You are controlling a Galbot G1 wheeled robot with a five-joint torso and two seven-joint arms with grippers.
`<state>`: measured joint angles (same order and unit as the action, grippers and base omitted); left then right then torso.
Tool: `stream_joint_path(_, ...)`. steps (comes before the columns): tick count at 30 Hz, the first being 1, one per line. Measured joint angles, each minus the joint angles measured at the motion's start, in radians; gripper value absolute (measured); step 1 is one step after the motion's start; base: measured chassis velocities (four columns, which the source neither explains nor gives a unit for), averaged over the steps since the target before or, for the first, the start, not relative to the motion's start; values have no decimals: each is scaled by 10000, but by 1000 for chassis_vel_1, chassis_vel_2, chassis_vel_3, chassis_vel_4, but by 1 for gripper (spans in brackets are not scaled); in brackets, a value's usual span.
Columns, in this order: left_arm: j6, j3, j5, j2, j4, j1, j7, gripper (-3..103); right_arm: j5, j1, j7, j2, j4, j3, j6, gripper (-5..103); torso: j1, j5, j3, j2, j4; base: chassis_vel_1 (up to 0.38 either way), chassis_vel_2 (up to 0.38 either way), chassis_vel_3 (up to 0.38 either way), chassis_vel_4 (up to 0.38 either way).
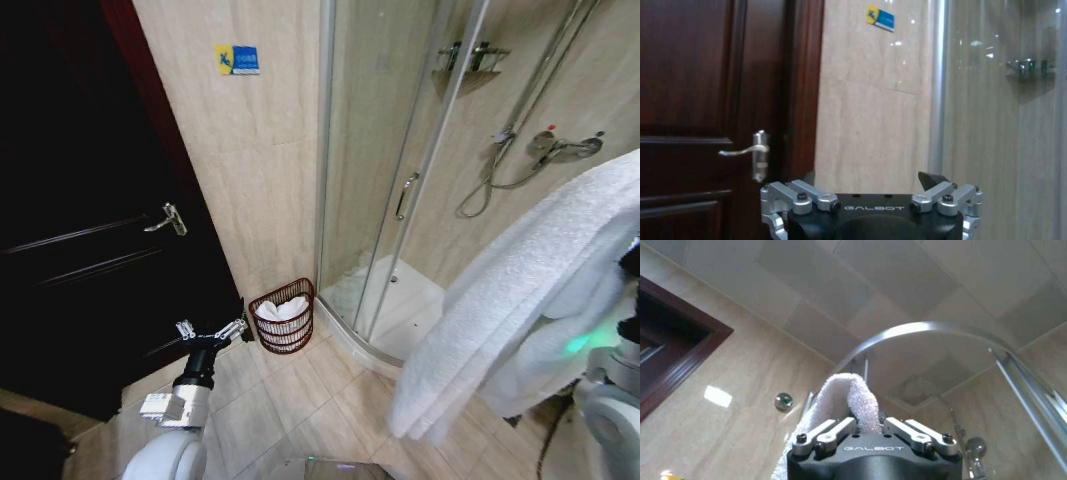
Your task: Discard the used towel into the hamper.
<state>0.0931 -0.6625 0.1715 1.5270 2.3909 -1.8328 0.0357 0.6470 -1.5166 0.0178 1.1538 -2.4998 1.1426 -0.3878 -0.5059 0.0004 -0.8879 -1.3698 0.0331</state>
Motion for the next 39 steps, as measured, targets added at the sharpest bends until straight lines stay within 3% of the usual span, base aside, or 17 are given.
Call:
stream_joint_path(10, 0, -2, 0, -1, 0, -1, -1, 100, 187, 26, -46, -46, -3, -77, -139, 5, 1, -4, 2, 2, 1, 104, 108, -87, -87)
stream_joint_path(18, 0, 1, 0, 1, 0, 0, -1, 100, 34, 155, 339, -98, -2, -87, -482, 5, 25, -6, 18, 42, -1, -25, -20, 65, 67)
stream_joint_path(39, 0, -1, 0, -1, 0, 0, -1, 100, 26, 265, 279, -172, -1, -176, -712, 5, 28, -4, 20, 45, 1, 93, 93, 92, 83)
